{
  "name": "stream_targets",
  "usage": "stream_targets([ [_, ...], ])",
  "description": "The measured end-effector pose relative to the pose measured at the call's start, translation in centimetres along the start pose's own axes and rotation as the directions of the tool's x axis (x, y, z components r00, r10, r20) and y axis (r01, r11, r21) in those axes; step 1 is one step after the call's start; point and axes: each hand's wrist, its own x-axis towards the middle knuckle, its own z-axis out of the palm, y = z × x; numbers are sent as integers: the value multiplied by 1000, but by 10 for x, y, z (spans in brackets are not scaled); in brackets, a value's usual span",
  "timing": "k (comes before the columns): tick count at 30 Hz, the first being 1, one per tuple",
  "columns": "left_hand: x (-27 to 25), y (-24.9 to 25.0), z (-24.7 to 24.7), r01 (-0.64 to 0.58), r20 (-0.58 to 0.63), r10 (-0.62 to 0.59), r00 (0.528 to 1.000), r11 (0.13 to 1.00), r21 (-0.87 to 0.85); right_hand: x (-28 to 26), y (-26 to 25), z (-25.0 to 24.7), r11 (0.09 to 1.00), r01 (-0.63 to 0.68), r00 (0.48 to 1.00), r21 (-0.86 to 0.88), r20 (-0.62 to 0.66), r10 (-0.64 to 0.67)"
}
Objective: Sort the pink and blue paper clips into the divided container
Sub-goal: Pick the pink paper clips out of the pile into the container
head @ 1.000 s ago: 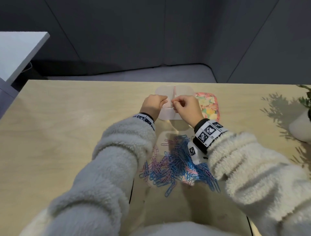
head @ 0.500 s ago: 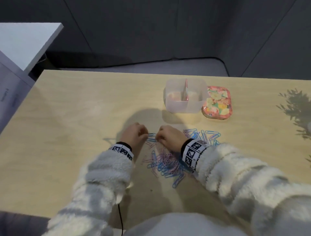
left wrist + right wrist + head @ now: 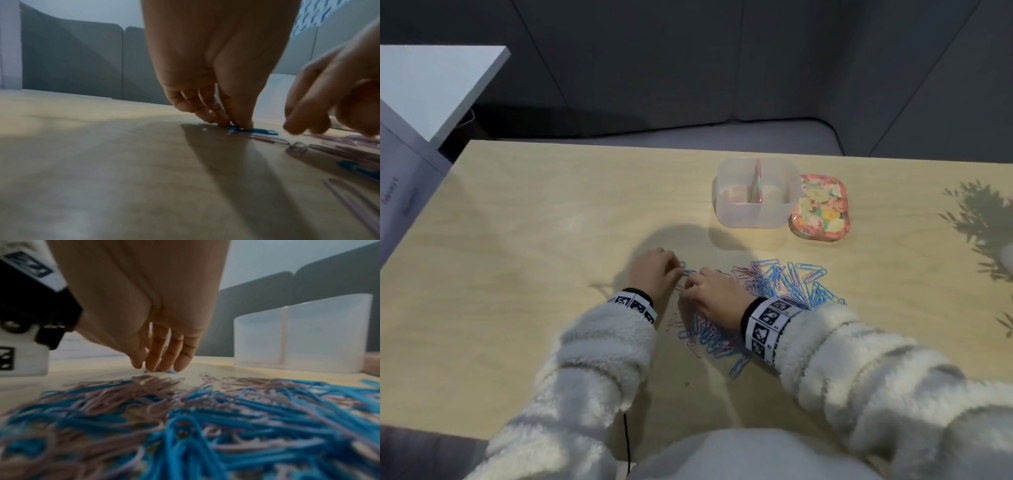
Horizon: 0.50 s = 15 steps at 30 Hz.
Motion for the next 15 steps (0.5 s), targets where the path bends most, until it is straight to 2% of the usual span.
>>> stream_targets([
  [3,-5,-4,-4,-8,-49,6,999,999,-34,-4,6,5,996,12,1000,-87,-18,-14],
  [6,-20,-7,-1,-67,21,68,997,995,-71,-16,24,-5,996,-71,997,-53,-29,70],
  [8,-28,-4,4,-76,62,82,995,993,-94,-24,39,-15,979,-201,973,38,-104,204],
  [11,-29,6,12,-68,31,73,997,991,-119,-30,57,-24,907,-412,892,84,-167,420],
  [13,-25,17,17,-92,33,96,995,991,-101,-28,57,-23,896,-444,887,23,-128,443],
  [15,-21,29,22,-124,53,128,990,989,-80,-26,48,-17,911,-410,909,-50,-99,404],
])
